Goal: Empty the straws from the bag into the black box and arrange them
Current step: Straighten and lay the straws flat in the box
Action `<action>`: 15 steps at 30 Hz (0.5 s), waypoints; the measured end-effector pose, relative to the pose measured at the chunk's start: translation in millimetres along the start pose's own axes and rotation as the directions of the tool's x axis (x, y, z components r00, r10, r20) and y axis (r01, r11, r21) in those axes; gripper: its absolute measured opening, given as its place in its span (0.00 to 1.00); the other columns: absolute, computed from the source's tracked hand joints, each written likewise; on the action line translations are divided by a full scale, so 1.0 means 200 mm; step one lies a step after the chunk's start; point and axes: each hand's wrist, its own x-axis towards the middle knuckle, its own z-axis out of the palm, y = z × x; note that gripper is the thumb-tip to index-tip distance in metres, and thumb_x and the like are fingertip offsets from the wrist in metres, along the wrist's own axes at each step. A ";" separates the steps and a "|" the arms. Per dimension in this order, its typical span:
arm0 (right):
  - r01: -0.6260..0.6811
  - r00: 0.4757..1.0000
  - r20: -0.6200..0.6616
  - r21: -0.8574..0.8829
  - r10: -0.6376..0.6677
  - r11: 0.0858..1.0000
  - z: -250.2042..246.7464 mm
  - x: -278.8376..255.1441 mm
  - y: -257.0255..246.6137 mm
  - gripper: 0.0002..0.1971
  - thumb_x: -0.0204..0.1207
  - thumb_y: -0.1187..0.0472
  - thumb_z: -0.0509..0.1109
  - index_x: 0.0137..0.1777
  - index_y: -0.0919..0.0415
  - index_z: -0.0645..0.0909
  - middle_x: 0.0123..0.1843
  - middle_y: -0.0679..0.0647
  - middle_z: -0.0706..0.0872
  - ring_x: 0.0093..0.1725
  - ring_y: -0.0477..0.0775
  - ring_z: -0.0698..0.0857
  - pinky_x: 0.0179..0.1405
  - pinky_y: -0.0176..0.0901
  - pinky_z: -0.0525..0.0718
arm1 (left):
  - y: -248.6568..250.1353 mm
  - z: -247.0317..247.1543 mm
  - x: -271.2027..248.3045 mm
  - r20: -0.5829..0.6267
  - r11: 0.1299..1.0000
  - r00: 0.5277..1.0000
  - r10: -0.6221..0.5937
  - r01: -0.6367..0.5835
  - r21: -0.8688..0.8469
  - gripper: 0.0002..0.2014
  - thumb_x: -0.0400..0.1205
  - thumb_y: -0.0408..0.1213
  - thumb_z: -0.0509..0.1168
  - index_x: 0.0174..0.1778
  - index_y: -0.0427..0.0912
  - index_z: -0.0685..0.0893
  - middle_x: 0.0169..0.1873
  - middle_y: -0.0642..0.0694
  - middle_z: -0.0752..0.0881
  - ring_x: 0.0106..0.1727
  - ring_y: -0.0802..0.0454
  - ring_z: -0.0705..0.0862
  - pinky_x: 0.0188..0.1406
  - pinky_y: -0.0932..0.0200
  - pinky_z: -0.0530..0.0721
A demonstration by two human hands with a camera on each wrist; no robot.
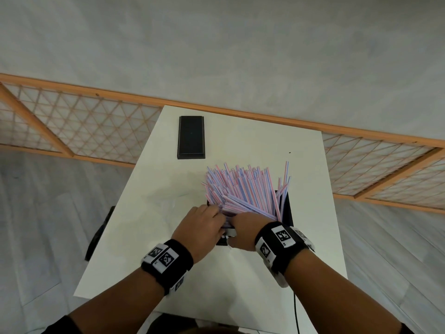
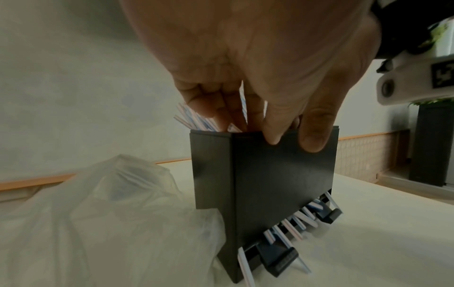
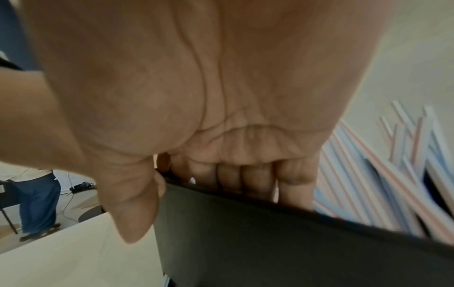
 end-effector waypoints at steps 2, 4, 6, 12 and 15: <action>0.011 1.000 0.017 -0.014 -0.010 1.000 0.01 0.04 -0.02 0.15 0.79 0.47 0.68 0.51 0.60 0.82 0.43 0.54 0.85 0.45 0.60 0.84 0.45 0.47 0.82 | 0.01 0.03 0.00 0.048 0.999 0.998 0.026 -0.028 0.026 0.11 0.80 0.48 0.61 0.46 0.53 0.88 0.43 0.53 0.85 0.43 0.49 0.84 0.40 0.53 0.78; 0.012 1.000 0.005 -0.021 -0.012 1.000 0.01 0.07 -0.03 0.15 0.78 0.45 0.70 0.44 0.58 0.80 0.37 0.52 0.80 0.42 0.59 0.82 0.43 0.46 0.80 | 0.02 0.06 0.00 0.100 0.997 0.995 0.020 -0.027 0.067 0.14 0.81 0.49 0.57 0.45 0.56 0.89 0.41 0.56 0.87 0.42 0.51 0.85 0.42 0.54 0.76; 0.004 1.000 0.015 -0.037 -0.004 0.999 0.00 0.08 -0.04 0.15 0.78 0.45 0.71 0.44 0.57 0.80 0.40 0.54 0.82 0.42 0.60 0.82 0.45 0.47 0.82 | 0.04 0.06 0.01 0.135 0.996 0.991 0.025 -0.036 0.086 0.18 0.82 0.50 0.53 0.41 0.55 0.89 0.38 0.56 0.88 0.39 0.50 0.85 0.43 0.53 0.75; 0.076 0.989 -0.135 0.104 -0.062 0.992 -0.03 -0.11 0.00 0.14 0.82 0.53 0.65 0.58 0.62 0.83 0.53 0.57 0.88 0.52 0.59 0.85 0.53 0.48 0.84 | 0.06 0.03 0.05 0.119 0.995 0.993 0.020 -0.032 0.096 0.20 0.83 0.55 0.55 0.34 0.54 0.88 0.30 0.53 0.88 0.33 0.48 0.85 0.41 0.49 0.80; 0.091 0.967 -0.252 0.179 -0.043 0.980 -0.06 -0.25 0.09 0.14 0.82 0.53 0.67 0.65 0.55 0.83 0.57 0.53 0.88 0.55 0.56 0.86 0.57 0.46 0.84 | 0.06 0.02 0.05 0.059 0.996 0.998 -0.004 -0.002 0.092 0.17 0.82 0.56 0.62 0.33 0.52 0.85 0.29 0.52 0.85 0.33 0.47 0.83 0.44 0.48 0.79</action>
